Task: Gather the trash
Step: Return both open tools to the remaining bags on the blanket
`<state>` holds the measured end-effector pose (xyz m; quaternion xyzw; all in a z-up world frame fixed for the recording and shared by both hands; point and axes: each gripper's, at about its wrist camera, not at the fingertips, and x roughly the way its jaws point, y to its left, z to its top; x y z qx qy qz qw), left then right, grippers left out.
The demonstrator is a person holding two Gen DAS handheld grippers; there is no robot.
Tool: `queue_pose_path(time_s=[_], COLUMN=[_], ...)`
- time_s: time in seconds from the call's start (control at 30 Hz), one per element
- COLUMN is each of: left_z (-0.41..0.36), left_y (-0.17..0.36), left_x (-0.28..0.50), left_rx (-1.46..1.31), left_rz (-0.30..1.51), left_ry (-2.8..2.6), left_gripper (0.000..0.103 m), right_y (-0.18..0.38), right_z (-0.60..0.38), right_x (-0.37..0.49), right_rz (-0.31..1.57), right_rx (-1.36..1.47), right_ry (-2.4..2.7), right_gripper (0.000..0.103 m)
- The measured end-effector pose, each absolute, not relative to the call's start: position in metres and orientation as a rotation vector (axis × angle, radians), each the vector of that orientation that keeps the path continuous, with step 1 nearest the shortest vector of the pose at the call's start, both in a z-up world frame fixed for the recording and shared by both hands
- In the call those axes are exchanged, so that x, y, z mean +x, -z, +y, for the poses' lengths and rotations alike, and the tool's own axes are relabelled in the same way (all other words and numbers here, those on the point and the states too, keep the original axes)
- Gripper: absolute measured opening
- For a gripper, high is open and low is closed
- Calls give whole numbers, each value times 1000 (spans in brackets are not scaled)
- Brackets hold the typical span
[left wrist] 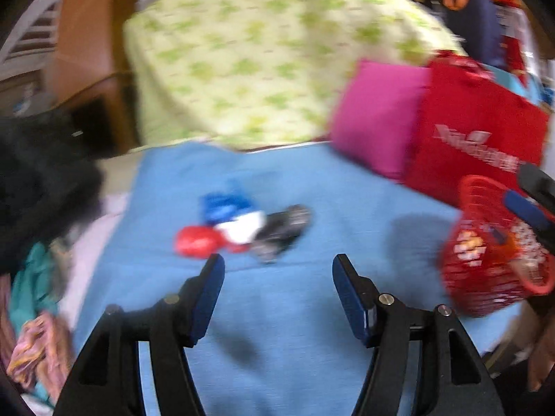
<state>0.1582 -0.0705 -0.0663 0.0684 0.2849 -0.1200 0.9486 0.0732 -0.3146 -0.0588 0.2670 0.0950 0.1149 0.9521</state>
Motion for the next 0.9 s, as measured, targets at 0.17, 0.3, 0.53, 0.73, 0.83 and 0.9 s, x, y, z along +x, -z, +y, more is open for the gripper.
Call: queue_pose_path(time_s=[0.17, 0.3, 0.53, 0.73, 0.83, 0.9], left_z=[-28, -2, 20, 32, 30, 27], left_y=[89, 112, 136, 144, 147, 151], left_x=[177, 195, 225, 266, 288, 303], left_rx=[127, 50, -21, -83, -80, -79], left_rz=[606, 677, 750, 760, 742, 743], left_ry=[115, 80, 61, 55, 62, 65], left_gripper=[65, 65, 65, 65, 65, 65], right_y=[71, 90, 123, 152, 166, 174], right_z=[-274, -256, -228, -215, -221, -228], right_x=[103, 132, 208, 274, 304, 321], right_rz=[295, 399, 599, 701, 726, 732], right_rx=[493, 500, 537, 584, 647, 709], right_ry=[-270, -270, -261, -257, -239, -229], right_gripper=[66, 66, 66, 63, 58, 57])
